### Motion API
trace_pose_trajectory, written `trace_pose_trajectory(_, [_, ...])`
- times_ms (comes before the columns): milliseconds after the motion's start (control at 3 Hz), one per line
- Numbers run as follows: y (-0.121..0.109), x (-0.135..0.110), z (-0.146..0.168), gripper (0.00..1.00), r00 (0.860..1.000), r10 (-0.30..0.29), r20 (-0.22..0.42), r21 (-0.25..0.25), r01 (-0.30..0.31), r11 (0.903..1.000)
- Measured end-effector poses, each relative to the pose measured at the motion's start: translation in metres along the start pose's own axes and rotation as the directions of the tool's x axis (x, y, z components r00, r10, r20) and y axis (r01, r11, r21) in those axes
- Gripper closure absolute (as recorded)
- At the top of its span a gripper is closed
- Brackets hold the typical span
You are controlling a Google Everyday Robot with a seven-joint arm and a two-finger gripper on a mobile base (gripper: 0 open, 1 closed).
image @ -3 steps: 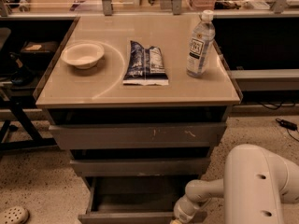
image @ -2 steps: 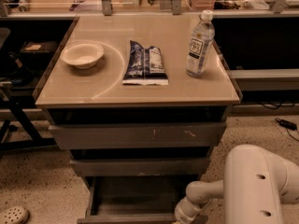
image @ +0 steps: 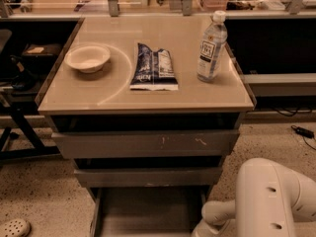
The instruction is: Open bottom drawer
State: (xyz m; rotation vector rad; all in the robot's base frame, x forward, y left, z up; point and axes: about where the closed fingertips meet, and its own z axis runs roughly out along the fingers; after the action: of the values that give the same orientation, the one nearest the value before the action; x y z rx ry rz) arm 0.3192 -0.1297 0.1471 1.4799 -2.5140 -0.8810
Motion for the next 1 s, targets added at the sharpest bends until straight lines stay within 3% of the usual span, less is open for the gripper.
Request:
trace_pose_trajectory(333, [0.000, 0.000, -0.001, 0.00, 1.000, 0.000, 0.000, 0.000, 0.000, 1.0000])
trace_pose_trajectory(667, [0.013, 0.018, 0.000, 0.00, 0.999, 0.041, -0.024, -0.043, -0.042, 0.9982])
trace_pose_trajectory(1000, [0.042, 0.049, -0.011, 0.00, 0.988, 0.136, -0.067, -0.126, -0.143, 0.9816])
